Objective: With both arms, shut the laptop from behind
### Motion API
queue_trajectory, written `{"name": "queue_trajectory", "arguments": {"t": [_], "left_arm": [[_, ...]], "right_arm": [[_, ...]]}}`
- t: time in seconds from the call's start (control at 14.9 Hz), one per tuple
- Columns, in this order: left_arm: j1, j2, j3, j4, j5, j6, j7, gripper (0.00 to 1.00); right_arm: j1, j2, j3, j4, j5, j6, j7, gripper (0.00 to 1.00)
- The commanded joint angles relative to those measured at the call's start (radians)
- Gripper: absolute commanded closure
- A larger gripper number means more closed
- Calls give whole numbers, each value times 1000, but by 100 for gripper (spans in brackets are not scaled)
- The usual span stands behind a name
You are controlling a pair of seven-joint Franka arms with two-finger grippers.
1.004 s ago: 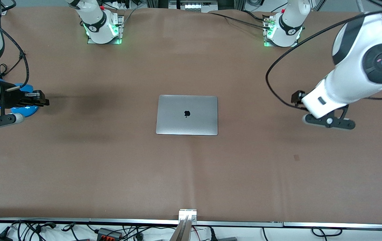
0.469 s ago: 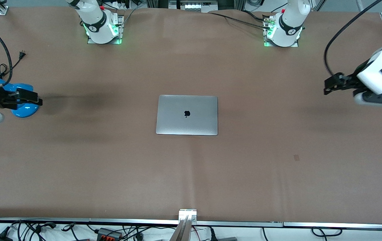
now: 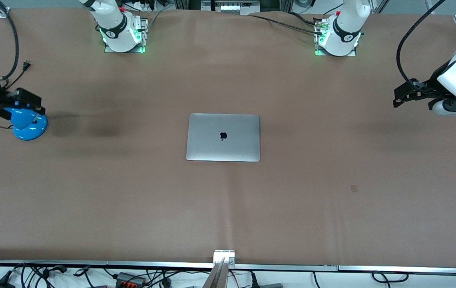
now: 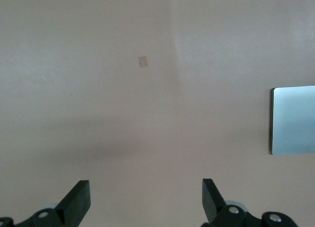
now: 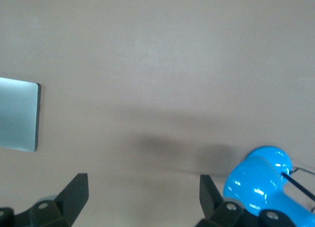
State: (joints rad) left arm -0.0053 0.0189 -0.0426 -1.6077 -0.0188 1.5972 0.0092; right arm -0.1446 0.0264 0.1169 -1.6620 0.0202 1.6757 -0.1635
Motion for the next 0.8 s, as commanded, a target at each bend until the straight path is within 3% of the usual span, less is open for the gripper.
{"name": "queue_trajectory", "arguments": {"t": [0.0, 0.33, 0.74], "left_arm": [[4, -20, -5, -15, -6, -8, 11, 0], [8, -23, 1, -18, -6, -2, 23, 0], [10, -20, -2, -18, -7, 3, 21, 0]], "right_arm": [[-15, -126, 4, -165, -14, 44, 4, 0], [22, -120, -71, -171, -13, 79, 4, 0], [22, -122, -62, -165, -14, 87, 1, 0]]}}
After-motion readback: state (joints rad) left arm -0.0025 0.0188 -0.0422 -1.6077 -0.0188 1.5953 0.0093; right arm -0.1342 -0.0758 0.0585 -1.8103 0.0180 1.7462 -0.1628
